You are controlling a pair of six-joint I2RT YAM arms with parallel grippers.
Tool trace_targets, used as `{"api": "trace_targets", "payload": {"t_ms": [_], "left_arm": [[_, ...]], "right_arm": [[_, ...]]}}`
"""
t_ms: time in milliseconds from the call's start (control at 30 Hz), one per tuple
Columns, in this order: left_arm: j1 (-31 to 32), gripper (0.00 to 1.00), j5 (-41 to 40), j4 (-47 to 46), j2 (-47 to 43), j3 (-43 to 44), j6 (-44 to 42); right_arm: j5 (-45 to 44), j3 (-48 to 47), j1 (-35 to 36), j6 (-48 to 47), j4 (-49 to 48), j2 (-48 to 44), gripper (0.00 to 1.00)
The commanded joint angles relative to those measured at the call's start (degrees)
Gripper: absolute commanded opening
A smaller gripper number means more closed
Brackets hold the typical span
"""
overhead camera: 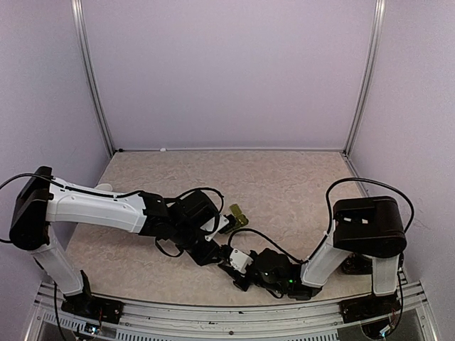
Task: Sort the pills into containers
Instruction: Close the lid of the pill bottle.
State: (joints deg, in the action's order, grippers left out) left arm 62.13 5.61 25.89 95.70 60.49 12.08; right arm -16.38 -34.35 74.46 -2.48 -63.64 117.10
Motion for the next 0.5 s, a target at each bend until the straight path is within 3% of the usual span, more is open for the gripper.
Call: {"api": "trace_targets", "payload": {"t_ms": [0, 467], "left_arm": [[0.3, 0.16, -1.1, 0.6, 1.3, 1.7, -0.9], [0.2, 0.12, -2.3, 1.1, 2.1, 1.9, -0.3]], "right_arm": [[-2.6, -2.3, 1.7, -1.9, 2.9, -2.1, 0.26], [-12.1, -7.7, 6.1, -5.2, 11.3, -2.2, 0.26]]}}
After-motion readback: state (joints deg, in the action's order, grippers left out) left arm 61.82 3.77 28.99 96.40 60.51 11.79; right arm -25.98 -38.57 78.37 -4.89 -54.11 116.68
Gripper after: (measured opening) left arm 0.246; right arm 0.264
